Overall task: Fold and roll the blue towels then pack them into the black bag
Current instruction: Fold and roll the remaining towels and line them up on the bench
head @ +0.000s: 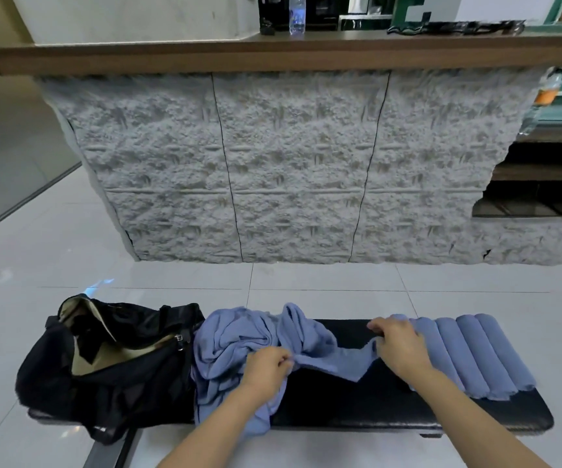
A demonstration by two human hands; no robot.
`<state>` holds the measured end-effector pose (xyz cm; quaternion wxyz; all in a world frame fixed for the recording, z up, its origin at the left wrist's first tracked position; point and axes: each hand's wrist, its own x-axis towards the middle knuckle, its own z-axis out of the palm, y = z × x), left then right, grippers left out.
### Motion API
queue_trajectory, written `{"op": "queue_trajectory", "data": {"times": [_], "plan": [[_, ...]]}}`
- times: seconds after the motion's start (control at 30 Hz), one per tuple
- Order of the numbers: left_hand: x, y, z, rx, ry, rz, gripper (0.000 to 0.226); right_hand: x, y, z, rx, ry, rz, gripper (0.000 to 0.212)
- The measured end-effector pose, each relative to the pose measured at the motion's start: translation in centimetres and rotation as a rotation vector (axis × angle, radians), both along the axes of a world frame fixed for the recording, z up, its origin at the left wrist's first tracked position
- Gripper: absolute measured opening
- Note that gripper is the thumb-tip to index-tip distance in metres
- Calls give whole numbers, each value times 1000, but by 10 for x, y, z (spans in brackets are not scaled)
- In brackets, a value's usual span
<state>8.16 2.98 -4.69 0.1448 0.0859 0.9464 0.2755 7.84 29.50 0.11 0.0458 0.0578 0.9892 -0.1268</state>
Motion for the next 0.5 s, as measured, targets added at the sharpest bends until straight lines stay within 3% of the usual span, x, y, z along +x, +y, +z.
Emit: {"op": "queue_trajectory", "data": {"times": [0.07, 0.13, 0.3, 0.37, 0.47, 0.5], "plan": [[-4, 6, 8, 46, 23, 28, 26, -5, -34, -3, 10, -54, 216, 45], [-9, 11, 14, 74, 51, 63, 18, -6, -75, -7, -104, -157, 399, 46], [-28, 9, 24, 109, 150, 223, 22, -12, -108, -37, -194, -114, 365, 10], [-48, 5, 23, -12, 199, 254, 26, -10, -103, -41, -166, -91, 402, 16], [-75, 11, 2, -320, -108, 79, 74, -2, -92, -49, -172, -86, 478, 23], [-79, 17, -10, -398, -213, 35, 81, 1, -88, -52, -201, -92, 474, 24]]}}
